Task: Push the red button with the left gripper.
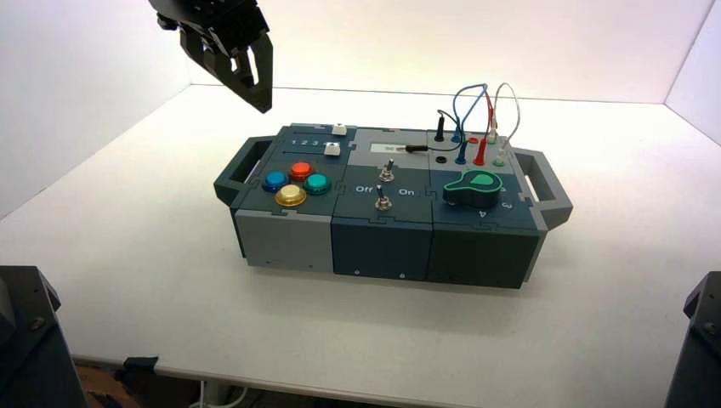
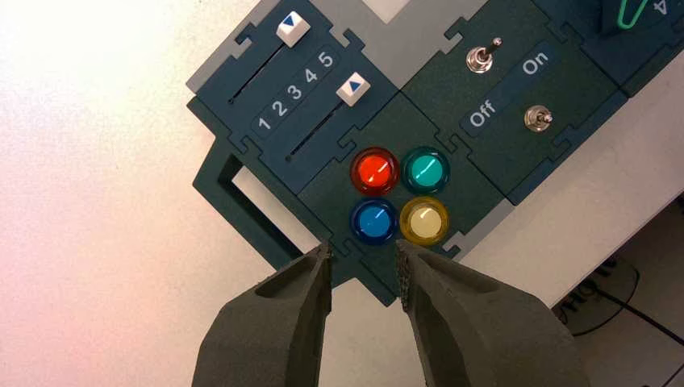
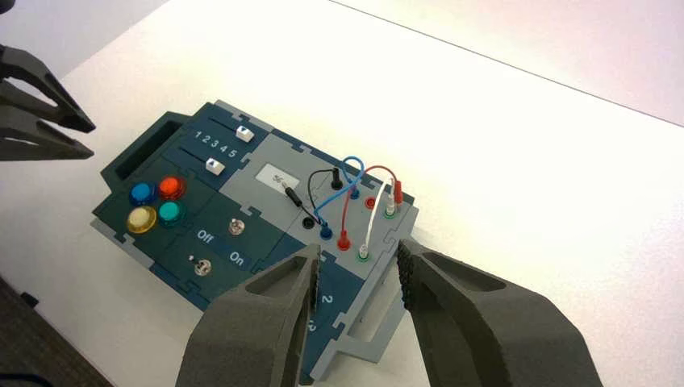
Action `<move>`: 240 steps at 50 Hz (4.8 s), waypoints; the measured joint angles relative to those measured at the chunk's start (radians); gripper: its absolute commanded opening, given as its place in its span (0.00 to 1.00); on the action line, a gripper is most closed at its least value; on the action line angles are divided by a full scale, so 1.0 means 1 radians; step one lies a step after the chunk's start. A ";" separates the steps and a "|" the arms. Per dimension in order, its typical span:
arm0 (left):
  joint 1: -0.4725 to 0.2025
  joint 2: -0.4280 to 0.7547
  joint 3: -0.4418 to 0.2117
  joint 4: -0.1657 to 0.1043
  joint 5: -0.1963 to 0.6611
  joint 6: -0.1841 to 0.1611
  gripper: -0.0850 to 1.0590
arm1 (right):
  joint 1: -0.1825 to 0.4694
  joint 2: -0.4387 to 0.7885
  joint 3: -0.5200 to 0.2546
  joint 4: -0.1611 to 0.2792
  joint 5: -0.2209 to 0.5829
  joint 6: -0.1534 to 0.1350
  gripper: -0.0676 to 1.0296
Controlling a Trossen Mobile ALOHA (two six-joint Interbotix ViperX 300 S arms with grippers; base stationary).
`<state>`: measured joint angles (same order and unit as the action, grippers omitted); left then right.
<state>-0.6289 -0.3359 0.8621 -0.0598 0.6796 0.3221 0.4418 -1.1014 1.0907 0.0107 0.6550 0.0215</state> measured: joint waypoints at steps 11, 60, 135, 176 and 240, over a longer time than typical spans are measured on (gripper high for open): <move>0.000 0.000 0.000 -0.002 -0.002 0.000 0.46 | 0.000 -0.002 0.000 0.002 0.000 0.000 0.53; 0.014 0.055 -0.054 0.005 -0.003 0.003 0.05 | 0.000 0.002 0.000 0.002 0.000 -0.002 0.53; -0.055 0.465 -0.233 -0.005 0.103 0.032 0.05 | 0.000 0.002 0.000 0.000 0.000 -0.002 0.53; -0.055 0.414 -0.239 -0.002 0.087 0.032 0.05 | 0.000 0.000 0.000 0.002 0.000 -0.002 0.53; 0.020 -0.040 -0.006 -0.012 -0.052 0.003 0.67 | 0.000 -0.006 0.000 0.000 0.000 -0.002 0.53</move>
<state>-0.6090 -0.3758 0.8560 -0.0721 0.6274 0.3252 0.4418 -1.1075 1.0907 0.0107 0.6550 0.0199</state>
